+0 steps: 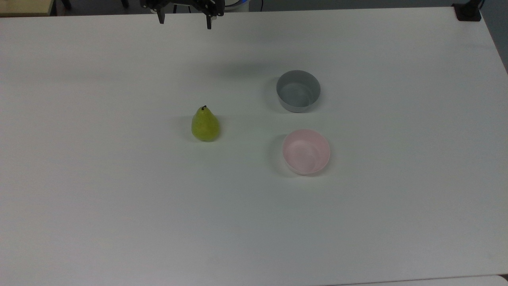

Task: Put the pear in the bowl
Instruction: 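Move the open gripper toward the yellow-green pear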

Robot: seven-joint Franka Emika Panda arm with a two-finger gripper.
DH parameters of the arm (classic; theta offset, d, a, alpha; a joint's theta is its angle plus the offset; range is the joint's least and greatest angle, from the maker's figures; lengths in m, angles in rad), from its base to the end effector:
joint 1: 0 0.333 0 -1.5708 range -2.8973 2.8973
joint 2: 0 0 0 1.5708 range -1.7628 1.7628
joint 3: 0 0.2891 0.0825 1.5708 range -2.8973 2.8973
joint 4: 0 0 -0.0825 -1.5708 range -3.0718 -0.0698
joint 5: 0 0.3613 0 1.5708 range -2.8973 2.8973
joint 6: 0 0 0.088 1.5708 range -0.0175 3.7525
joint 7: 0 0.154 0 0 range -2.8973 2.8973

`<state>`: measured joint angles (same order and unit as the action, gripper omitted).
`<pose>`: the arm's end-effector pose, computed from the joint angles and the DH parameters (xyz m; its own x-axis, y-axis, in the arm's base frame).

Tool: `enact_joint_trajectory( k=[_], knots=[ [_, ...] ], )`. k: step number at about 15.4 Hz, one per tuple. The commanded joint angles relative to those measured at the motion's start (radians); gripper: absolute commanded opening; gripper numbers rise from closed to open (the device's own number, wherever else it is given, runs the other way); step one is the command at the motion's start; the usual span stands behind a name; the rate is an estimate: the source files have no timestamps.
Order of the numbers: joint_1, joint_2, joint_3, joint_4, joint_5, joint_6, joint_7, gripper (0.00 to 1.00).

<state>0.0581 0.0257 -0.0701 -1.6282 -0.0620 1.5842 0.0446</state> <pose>0.5337 -0.0155 0.5127 0.9962 -0.0557 -0.0667 -0.0513 -0.9965 0.0666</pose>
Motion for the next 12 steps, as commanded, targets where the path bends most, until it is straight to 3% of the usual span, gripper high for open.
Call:
enact_joint_trajectory(
  k=[1, 12],
  knots=[
    [0.041, -0.003, -0.031, 0.017, -0.004, -0.045, -0.021, 1.00],
    [0.042, 0.000, -0.050, 0.021, 0.051, -0.018, -0.048, 1.00]
  ],
)
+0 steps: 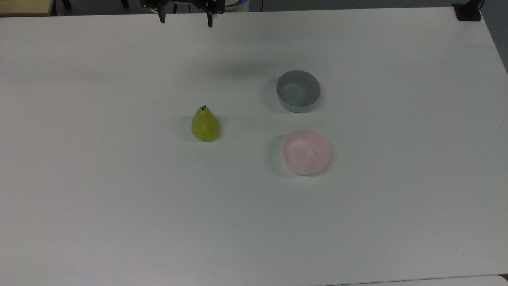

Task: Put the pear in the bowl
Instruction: 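Move the open gripper toward the yellow-green pear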

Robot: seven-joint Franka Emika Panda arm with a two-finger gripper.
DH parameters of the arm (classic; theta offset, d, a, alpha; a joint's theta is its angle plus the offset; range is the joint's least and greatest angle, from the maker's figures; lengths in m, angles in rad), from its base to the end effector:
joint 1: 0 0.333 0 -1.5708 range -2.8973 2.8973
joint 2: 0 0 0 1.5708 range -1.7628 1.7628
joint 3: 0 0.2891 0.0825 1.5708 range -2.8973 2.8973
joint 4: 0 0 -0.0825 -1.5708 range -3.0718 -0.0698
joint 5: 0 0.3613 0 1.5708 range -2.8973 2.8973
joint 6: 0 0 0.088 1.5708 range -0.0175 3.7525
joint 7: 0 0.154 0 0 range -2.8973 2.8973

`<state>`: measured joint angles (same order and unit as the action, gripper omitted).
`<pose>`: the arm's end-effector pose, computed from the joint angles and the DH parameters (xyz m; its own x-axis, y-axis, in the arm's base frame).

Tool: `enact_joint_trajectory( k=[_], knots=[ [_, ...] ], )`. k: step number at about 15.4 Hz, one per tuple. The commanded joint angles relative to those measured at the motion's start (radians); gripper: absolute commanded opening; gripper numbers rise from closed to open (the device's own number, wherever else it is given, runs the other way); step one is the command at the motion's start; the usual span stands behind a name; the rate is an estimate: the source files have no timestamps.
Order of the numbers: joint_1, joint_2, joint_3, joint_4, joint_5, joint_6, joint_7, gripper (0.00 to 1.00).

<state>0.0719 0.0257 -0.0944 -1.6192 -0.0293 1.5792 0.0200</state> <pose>0.5338 -0.0160 0.5161 0.9970 -0.0423 -0.0649 -0.0402 -0.9986 0.0329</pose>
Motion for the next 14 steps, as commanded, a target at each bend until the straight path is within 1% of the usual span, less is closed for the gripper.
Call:
enact_joint_trajectory(
  k=[1, 7, 9, 11, 12, 13, 14],
  knots=[
    [0.028, 0.000, -0.025, 0.010, 0.017, 0.011, -0.023, 1.00],
    [0.029, 0.037, -0.024, 0.012, 0.008, 0.082, -0.017, 1.00],
    [0.031, 0.071, -0.024, 0.012, 0.019, 0.200, -0.008, 1.00],
    [0.031, 0.100, -0.025, 0.013, 0.014, 0.232, -0.012, 1.00],
    [0.040, 0.117, -0.028, 0.027, 0.012, 0.232, -0.015, 1.00],
    [0.057, 0.144, -0.036, 0.063, 0.008, 0.231, -0.017, 1.00],
    [0.071, 0.173, -0.063, 0.088, 0.008, 0.225, -0.020, 1.00]
  ],
)
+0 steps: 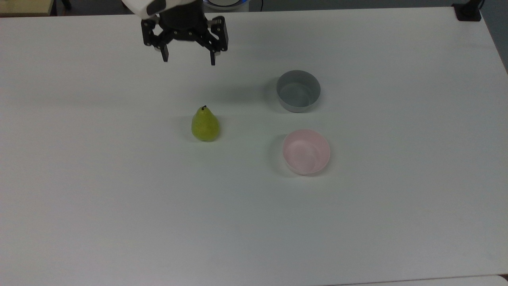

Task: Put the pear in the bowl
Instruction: 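Lower the gripper over the pear and close on it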

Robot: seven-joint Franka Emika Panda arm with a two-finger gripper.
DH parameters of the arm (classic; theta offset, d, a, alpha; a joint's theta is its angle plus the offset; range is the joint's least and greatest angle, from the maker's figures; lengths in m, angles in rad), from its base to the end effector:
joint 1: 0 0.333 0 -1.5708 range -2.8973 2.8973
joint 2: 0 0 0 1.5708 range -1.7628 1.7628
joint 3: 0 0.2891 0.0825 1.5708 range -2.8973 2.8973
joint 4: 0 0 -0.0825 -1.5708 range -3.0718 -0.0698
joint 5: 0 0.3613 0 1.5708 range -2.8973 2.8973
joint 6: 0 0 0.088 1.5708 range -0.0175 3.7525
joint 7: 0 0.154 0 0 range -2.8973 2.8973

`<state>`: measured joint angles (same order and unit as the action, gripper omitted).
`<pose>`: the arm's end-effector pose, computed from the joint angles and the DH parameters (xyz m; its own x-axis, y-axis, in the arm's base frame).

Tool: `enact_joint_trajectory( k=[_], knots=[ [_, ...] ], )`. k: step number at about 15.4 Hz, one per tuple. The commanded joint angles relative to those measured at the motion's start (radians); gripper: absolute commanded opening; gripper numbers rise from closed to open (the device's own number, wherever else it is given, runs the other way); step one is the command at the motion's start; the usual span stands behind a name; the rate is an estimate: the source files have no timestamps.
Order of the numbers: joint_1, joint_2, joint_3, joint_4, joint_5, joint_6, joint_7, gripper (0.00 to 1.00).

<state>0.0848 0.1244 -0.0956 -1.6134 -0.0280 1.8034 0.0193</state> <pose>0.5855 -0.0077 0.4834 0.9975 -0.0221 0.0667 -0.0247 -0.9990 0.0382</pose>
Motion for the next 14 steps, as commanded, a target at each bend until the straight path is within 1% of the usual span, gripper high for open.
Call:
enact_joint_trajectory(
  k=[1, 3, 5, 6, 8, 11, 12, 14],
  knots=[
    [0.072, 0.089, -0.087, 0.093, 0.008, -0.001, -0.021, 1.00],
    [0.076, 0.096, -0.095, 0.083, 0.005, -0.001, -0.065, 1.00],
    [0.082, 0.139, -0.096, 0.081, 0.003, -0.002, -0.088, 1.00],
    [0.099, 0.161, -0.098, 0.078, 0.002, -0.002, -0.090, 1.00],
    [0.110, 0.198, -0.098, 0.069, -0.016, 0.008, -0.093, 1.00],
    [0.153, 0.277, -0.105, 0.066, -0.024, 0.030, -0.095, 1.00],
    [0.162, 0.296, -0.113, 0.047, -0.047, 0.049, -0.095, 1.00],
    [0.161, 0.304, -0.113, 0.009, -0.064, 0.100, -0.101, 1.00]
  ],
)
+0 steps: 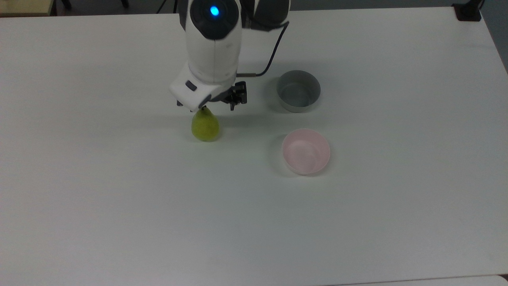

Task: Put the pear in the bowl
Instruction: 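Lower the gripper over the pear and close on it, then lift the pear up off the table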

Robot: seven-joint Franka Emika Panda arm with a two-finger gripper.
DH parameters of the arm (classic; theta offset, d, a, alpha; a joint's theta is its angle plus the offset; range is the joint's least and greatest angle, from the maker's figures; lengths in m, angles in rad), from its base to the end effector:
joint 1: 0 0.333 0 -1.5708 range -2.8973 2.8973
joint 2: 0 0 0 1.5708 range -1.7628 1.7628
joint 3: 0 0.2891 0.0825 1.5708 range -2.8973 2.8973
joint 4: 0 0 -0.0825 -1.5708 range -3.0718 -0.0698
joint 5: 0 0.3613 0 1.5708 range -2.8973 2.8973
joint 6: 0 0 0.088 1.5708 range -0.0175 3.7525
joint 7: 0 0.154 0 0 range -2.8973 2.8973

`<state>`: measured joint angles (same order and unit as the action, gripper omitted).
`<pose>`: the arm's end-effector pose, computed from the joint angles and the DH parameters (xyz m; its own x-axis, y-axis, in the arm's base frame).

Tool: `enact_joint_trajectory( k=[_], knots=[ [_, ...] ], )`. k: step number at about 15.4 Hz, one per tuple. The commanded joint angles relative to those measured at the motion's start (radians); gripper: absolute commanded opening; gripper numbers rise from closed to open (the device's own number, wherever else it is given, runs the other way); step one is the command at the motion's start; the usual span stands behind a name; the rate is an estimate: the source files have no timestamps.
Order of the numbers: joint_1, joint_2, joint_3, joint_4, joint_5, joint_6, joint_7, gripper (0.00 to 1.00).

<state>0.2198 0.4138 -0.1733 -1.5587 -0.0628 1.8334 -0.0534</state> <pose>0.6218 0.0304 0.3387 0.9827 0.1199 -0.1410 0.1371 -0.9833 0.1196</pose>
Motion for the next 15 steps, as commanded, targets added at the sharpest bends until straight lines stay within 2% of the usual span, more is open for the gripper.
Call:
enact_joint_trajectory(
  k=[1, 3, 5, 7, 11, 13, 14, 15],
  knots=[
    [0.023, 0.014, -0.035, -0.061, -0.037, 0.093, -0.049, 1.00],
    [0.020, 0.020, -0.044, -0.075, -0.038, 0.098, -0.098, 1.00],
    [0.021, 0.032, -0.048, -0.089, -0.041, 0.104, -0.102, 1.00],
    [0.024, 0.048, -0.048, -0.119, -0.074, 0.130, -0.103, 1.00],
    [0.024, 0.066, -0.048, -0.135, -0.074, 0.170, -0.103, 1.00],
    [0.021, 0.065, -0.048, -0.135, -0.074, 0.176, -0.103, 0.87],
    [0.021, 0.063, -0.048, -0.135, -0.074, 0.176, -0.103, 0.70],
    [0.020, 0.060, -0.048, -0.135, -0.069, 0.176, -0.103, 0.49]
  ],
)
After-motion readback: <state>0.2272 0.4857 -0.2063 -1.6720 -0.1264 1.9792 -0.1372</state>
